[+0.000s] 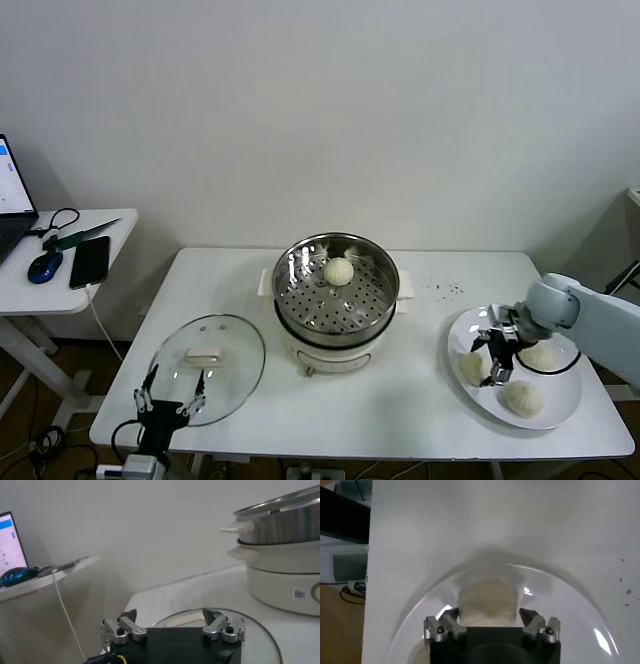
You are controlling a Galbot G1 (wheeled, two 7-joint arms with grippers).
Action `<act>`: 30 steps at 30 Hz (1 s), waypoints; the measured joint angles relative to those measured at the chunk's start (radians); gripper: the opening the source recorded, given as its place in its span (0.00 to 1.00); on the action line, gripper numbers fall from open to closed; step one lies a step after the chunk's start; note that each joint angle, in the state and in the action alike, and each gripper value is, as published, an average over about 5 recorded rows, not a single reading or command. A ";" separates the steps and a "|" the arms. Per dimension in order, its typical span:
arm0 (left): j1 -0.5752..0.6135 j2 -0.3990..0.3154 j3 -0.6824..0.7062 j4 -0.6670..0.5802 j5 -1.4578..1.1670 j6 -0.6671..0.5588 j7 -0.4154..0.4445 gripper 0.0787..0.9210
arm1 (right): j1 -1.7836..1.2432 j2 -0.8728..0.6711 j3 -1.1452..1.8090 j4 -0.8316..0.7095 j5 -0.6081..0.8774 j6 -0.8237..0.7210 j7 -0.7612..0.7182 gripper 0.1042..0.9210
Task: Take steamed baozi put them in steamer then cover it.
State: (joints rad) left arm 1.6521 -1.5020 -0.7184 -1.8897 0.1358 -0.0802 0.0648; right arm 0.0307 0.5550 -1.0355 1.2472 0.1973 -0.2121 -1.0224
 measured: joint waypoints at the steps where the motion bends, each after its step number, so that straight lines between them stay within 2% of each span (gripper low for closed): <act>1: 0.001 0.000 0.000 0.000 0.001 0.000 0.000 0.88 | 0.002 0.001 -0.003 -0.001 0.001 0.001 -0.002 0.76; 7: 0.005 -0.001 -0.001 -0.001 0.004 0.001 -0.001 0.88 | 0.024 -0.004 -0.023 0.000 0.012 0.004 -0.007 0.71; 17: 0.011 0.001 0.000 -0.009 0.005 0.003 -0.003 0.88 | 0.221 -0.013 -0.166 0.007 0.098 0.026 -0.020 0.70; 30: 0.012 0.000 0.027 -0.024 0.013 0.000 -0.001 0.88 | 0.716 0.136 -0.509 0.021 0.409 0.006 -0.015 0.70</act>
State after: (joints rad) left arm 1.6645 -1.5017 -0.6910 -1.9133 0.1487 -0.0803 0.0638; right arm 0.7464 0.6910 -1.5445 1.2684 0.6065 -0.2062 -1.0373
